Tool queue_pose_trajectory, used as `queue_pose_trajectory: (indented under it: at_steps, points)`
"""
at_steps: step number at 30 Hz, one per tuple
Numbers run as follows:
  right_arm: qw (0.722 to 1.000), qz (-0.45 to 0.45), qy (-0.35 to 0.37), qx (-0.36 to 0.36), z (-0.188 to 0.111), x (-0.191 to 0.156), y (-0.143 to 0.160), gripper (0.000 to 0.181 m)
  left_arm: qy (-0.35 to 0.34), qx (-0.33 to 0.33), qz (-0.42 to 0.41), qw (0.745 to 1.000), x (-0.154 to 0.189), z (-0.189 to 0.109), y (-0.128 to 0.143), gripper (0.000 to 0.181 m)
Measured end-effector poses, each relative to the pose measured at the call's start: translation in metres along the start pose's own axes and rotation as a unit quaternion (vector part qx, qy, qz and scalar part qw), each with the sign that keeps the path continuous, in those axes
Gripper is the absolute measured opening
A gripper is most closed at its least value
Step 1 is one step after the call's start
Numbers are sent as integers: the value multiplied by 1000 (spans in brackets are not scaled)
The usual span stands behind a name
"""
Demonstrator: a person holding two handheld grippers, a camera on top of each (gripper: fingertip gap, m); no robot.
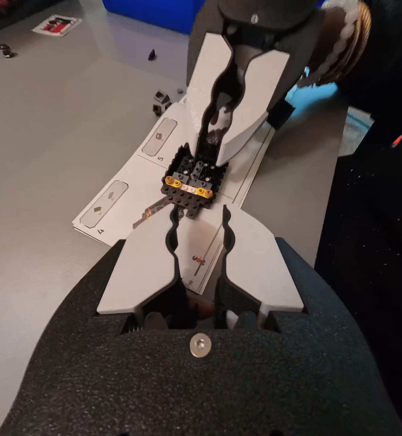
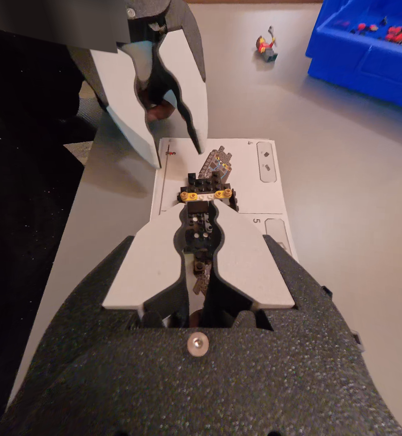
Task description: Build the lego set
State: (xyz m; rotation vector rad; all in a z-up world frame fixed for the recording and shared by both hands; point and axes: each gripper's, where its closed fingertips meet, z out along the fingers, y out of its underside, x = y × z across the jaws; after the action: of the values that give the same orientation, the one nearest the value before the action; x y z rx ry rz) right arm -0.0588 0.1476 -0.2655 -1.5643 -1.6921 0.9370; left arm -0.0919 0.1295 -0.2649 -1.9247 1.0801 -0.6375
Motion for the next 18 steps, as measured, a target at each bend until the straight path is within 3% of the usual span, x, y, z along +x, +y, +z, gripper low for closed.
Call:
queue_pose_trajectory:
  at_steps: [5,18]
  points:
    - [999,29,-21,-40,9,-3,6,17,-7,-27,16,999,4,9,4,28]
    - [996,50,-39,-61,13,-5,9,17,-2,-31,17,999,5,11,5,25]
